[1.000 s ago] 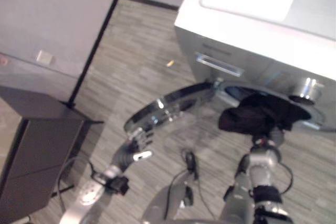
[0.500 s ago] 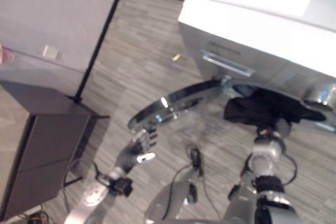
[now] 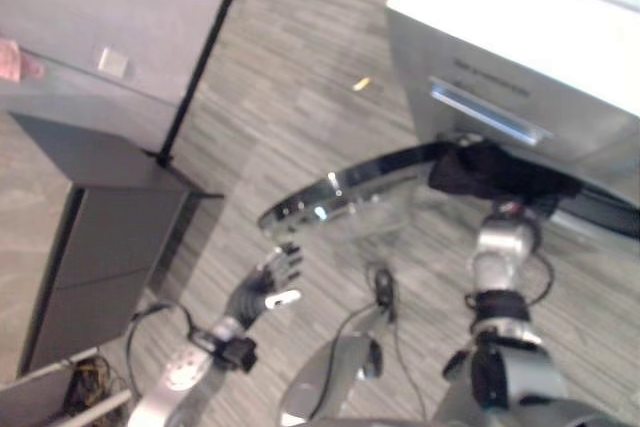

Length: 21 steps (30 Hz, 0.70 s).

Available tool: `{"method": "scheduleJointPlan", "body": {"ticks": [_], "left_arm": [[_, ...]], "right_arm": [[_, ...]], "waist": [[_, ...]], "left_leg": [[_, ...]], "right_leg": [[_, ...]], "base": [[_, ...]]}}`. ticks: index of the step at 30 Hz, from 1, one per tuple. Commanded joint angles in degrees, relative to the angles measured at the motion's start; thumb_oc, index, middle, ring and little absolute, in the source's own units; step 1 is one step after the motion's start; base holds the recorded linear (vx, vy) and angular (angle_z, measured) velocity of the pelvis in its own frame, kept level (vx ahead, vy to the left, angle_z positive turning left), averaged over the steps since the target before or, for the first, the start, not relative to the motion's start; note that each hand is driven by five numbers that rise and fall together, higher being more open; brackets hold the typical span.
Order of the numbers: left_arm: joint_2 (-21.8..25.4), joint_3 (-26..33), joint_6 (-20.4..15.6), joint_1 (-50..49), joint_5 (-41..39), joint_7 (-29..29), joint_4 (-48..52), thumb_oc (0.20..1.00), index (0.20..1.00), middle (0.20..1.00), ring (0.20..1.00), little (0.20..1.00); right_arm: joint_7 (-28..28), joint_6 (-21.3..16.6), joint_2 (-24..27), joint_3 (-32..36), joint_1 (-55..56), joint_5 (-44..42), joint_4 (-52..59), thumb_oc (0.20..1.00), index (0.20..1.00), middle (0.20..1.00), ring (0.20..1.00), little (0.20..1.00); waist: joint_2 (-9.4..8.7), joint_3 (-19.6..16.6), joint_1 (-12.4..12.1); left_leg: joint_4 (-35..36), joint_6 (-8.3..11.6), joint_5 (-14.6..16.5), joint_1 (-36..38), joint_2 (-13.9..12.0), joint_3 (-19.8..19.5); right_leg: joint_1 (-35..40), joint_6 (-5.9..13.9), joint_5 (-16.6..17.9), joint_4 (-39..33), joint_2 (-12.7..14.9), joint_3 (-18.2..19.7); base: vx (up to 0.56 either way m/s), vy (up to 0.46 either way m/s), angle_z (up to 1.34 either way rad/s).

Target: Grab the laundry basket,head to the washer,open it,put in the laundry and shut it.

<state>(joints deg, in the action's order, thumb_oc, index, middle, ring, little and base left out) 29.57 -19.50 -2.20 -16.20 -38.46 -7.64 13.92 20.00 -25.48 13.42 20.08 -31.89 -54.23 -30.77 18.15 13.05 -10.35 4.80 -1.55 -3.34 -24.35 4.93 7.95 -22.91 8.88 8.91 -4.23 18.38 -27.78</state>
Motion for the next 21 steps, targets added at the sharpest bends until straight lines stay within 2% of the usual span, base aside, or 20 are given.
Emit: {"method": "scheduleJointPlan", "body": {"ticks": [1, 5, 11, 21], "left_arm": [[1.26, -0.3, -2.42, 0.92, -0.15, -0.56, 2.85, 1.0, 1.0, 1.0, 1.0, 1.0], [1.78, 0.29, -2.55, 1.34, -0.49, -0.68, 2.5, 1.0, 1.0, 1.0, 1.0, 1.0], [1.76, 0.1, -2.6, 1.69, -0.75, -0.81, 2.47, 1.0, 1.0, 1.0, 1.0, 1.0], [3.06, -0.73, -3.0, 2.42, -1.54, -2.0, 3.05, 1.0, 1.0, 1.0, 1.0, 1.0]], "right_arm": [[1.29, -5.11, 4.24, 3.44, -2.03, 3.26, 5.33, 0.2, 0.2, 0.2, 0.2, 0.2], [3.01, -5.76, 8.54, 5.07, -2.47, 5.74, 5.96, 0.2, 0.2, 0.2, 0.2, 0.2], [3.77, -4.84, 11.14, 5.52, -2.94, 7.98, 5.54, 0.2, 0.2, 0.2, 0.2, 0.2], [3.55, -3.15, 18.78, 1.44, -13.07, 7.77, -2.85, 0.2, 0.2, 0.2, 0.2, 0.2]], "waist": [[0.19, 0.01, -0.44], [0.39, -0.29, -0.27], [1.23, -0.24, -0.4], [3.21, -0.54, -3.21]], "left_leg": [[0.2, -2.63, 4.04, -0.94, 3.36, 2.84], [0.2, -2.61, 4.08, -0.88, 3.23, 2.94], [0.18, -2.58, 3.97, -0.84, 3.24, 2.94], [0.2, -2.34, 3.31, -1.9, 3.81, 1.89]], "right_leg": [[3.72, 1.36, -8.88, 8.45, 1.66, 0.74], [3.47, 1.42, -9.29, 8.54, 1.89, 1.01], [2.86, 1.35, -9.75, 9.37, 2.2, 1.31], [1.23, 1.54, -10.04, 10.72, 2.93, 0.49]], "base": [[0.03, 0.008, 0.04], [0.0, 0.0, 0.0], [0.0, 0.001, 0.08], [-0.01, 0.0, -0.01]]}}
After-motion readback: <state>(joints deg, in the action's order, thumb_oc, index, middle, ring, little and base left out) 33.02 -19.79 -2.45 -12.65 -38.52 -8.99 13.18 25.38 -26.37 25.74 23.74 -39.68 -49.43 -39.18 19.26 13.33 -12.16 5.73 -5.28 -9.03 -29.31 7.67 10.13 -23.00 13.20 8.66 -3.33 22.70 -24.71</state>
